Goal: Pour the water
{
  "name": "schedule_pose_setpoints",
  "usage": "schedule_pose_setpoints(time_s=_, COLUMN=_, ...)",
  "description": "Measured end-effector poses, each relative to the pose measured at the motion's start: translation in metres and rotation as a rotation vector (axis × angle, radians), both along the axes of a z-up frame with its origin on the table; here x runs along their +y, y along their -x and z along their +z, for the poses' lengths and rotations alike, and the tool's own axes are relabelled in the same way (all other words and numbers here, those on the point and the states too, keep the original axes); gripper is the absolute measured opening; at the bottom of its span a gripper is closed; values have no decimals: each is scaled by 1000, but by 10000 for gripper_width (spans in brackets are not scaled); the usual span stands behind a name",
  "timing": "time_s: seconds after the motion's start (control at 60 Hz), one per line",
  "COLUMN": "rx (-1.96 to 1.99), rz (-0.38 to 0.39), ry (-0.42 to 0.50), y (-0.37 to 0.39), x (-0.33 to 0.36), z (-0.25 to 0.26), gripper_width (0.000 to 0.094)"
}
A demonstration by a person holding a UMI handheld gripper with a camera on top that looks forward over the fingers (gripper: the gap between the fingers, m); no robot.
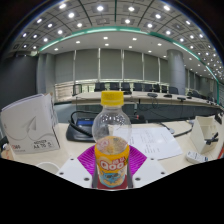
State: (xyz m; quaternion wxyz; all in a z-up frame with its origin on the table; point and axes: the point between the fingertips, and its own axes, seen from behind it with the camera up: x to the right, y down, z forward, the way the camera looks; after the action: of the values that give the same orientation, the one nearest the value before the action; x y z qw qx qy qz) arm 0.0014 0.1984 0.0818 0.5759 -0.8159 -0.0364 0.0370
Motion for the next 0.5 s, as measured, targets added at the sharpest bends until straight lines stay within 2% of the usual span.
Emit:
schedule_pose_setpoints(time_s=0.05, rx=2, rz=-2, ry=19, y=0, x=-4, z=-11, gripper_width=399)
schedule_pose_setpoints(time_s=0.083, rx=10, rz=-1, ry=-10, y=7, x=-10, z=-4, gripper_width=402)
schedule_pose_setpoints(time_s=0.167, rx=3, rz=0, ry=-6, y=1, x=-4, z=-13, gripper_width=429)
schedule_pose_setpoints(time_s=0.3, rx=-14, rz=-11, ry=15, y=-3, x=-3, z=-16, gripper_width=566)
schedule_pose_setpoints(time_s=0.383, rx=-20, rz=-21, ry=64, y=-1, x=-15, z=-20, gripper_width=876)
schedule_pose_setpoints(time_s=0.417, rx=-22, rz=-28, ry=72, y=-2, x=-18, z=-17, gripper_width=828)
schedule_pose_setpoints(time_s=0.5, rx=-33, rz=-49, ry=81, y=-6, x=-33, z=-2, gripper_width=867)
